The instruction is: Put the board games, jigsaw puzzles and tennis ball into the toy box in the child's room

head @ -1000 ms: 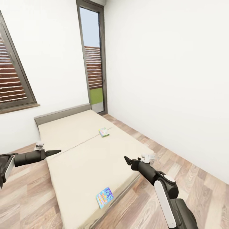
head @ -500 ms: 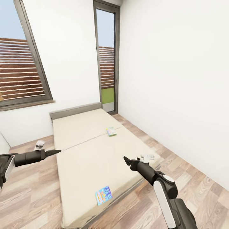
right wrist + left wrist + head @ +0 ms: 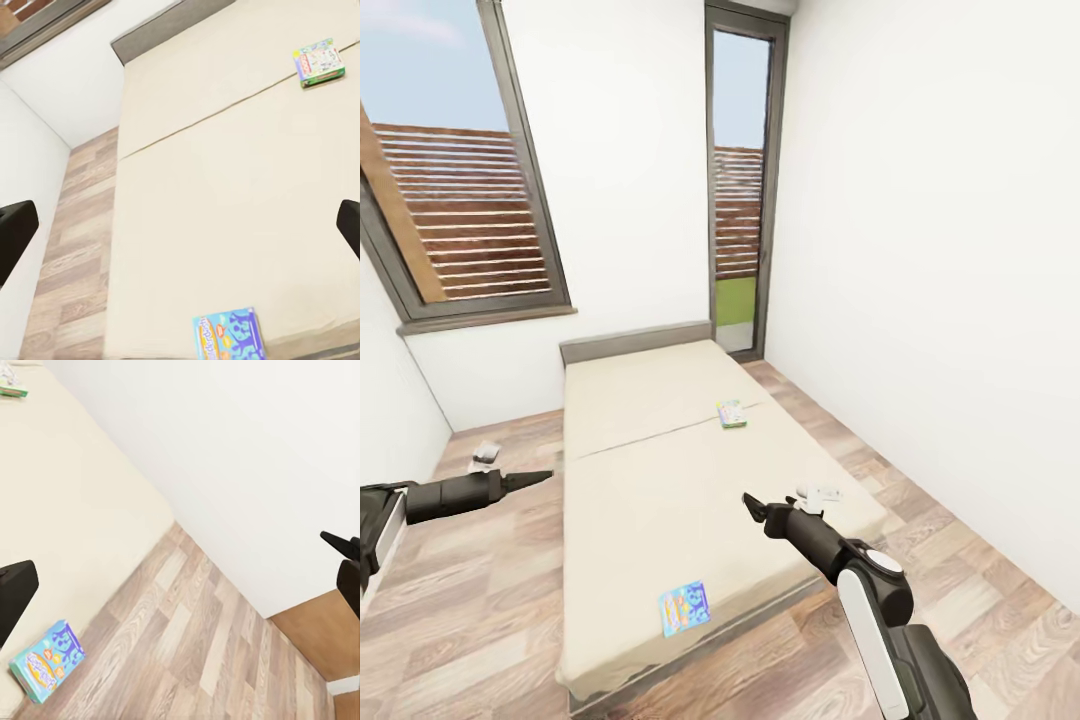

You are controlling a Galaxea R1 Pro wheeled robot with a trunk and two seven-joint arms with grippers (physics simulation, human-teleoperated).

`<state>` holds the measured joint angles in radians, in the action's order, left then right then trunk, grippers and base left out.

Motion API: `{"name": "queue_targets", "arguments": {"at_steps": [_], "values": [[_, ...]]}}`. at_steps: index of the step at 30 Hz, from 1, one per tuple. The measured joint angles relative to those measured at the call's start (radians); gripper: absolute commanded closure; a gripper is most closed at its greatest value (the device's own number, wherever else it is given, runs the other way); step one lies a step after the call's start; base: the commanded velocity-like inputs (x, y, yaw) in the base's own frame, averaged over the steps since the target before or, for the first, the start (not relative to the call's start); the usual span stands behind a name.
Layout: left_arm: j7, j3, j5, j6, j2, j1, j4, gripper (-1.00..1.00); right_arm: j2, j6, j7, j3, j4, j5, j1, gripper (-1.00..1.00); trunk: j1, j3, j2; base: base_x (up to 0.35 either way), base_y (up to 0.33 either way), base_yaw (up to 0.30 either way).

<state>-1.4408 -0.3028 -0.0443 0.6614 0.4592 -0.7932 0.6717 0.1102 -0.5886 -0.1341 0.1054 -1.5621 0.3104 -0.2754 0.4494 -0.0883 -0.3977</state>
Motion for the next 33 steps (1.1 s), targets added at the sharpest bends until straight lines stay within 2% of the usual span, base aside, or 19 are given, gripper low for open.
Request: {"name": "queue_targets", "arguments": {"at_steps": [10, 33], "values": [[0.000, 0.001, 0.000, 0.001, -0.002, 0.000, 0.000, -1.00, 0.000, -0.001, 0.000, 0.000, 0.000, 0.000, 0.000, -1.00, 0.000, 0.000, 0.000, 0.000, -0.136, 0.292], [0.001, 0.000, 0.000, 0.008, -0.002, 0.000, 0.000, -1.00, -0.001, -0.001, 0.001, 0.000, 0.001, -0.001, 0.000, -1.00, 0.000, 0.000, 0.000, 0.016, 0.020, 0.292]]}}
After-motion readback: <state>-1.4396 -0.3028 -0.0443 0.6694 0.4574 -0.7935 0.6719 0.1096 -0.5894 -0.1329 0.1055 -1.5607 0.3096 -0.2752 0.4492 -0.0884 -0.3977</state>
